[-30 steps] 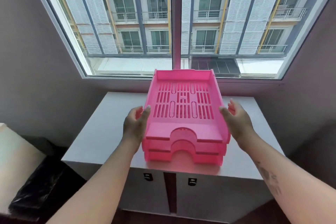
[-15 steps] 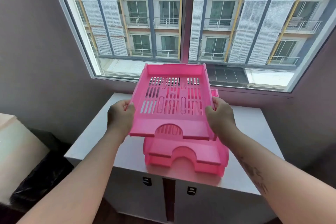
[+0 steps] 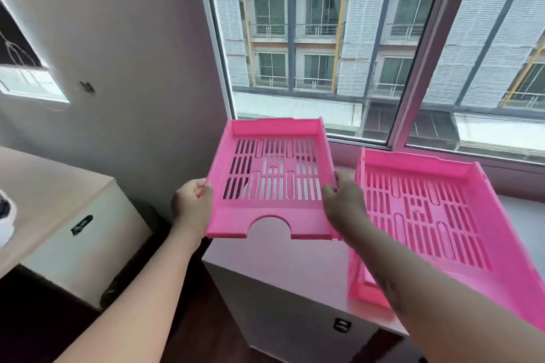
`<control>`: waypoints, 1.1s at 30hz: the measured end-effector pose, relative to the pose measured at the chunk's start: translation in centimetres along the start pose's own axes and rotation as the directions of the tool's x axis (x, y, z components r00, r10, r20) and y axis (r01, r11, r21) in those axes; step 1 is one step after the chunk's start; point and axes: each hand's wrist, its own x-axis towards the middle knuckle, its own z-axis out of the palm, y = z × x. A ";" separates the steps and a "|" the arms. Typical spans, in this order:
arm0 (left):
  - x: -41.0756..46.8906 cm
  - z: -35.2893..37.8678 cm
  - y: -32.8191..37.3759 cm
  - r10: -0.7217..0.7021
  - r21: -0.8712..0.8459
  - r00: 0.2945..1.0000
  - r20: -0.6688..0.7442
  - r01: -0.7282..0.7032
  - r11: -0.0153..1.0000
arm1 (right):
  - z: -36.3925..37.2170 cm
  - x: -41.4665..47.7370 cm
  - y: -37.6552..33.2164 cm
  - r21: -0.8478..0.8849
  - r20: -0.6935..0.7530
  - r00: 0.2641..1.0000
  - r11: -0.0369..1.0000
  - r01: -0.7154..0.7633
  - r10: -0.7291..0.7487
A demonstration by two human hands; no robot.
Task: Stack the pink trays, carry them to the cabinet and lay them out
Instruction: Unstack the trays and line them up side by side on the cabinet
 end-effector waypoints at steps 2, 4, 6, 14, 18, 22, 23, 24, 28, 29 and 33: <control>0.6 0.1 -1.9 -0.025 0.004 0.999 0.024 0.024 1.000 | 1.9 -0.2 0.7 -0.037 0.005 0.999 0.998 -0.050 0.050; 0.6 0.2 -3.7 -0.057 0.018 0.997 0.046 0.056 0.998 | 3.5 -0.5 1.7 -0.079 0.005 0.996 0.992 -0.094 0.094; 0.6 0.5 -5.6 -0.081 0.028 0.995 0.058 0.080 0.996 | 4.7 -0.8 2.6 -0.101 0.012 0.992 0.987 -0.125 0.127; -0.9 1.2 -9.1 -0.146 0.036 0.983 0.115 0.143 0.989 | 6.8 -2.3 6.2 -0.134 0.057 0.972 0.966 -0.220 0.230; 0.2 0.9 -7.3 -0.131 0.083 0.989 0.064 0.126 0.989 | 6.2 -1.7 4.7 -0.098 0.059 0.974 0.972 -0.213 0.219; 2.0 1.7 -3.0 0.062 0.116 0.996 0.060 -0.068 0.991 | 4.0 0.6 1.7 -0.087 0.007 0.996 0.993 -0.082 0.083; 2.2 2.4 -1.7 0.108 0.105 0.991 0.083 -0.117 0.988 | 3.2 1.2 1.0 -0.077 -0.010 0.998 0.995 -0.063 0.063; 2.1 3.2 -0.5 0.143 0.087 0.983 0.113 -0.153 0.984 | 2.3 1.6 0.3 -0.072 -0.030 0.999 0.996 -0.044 0.042; -0.6 8.3 3.4 0.237 0.013 0.928 0.288 -0.252 0.968 | -2.4 2.3 -0.2 -0.127 -0.109 0.993 0.992 0.024 -0.038; -1.7 9.8 4.1 0.259 0.002 0.909 0.328 -0.275 0.961 | -3.9 2.2 0.2 -0.155 -0.126 0.991 0.987 0.030 -0.050; -6.1 15.1 6.8 0.281 -0.031 0.833 0.476 -0.303 0.952 | -11.3 1.6 3.6 -0.234 -0.245 0.969 0.969 -0.073 0.014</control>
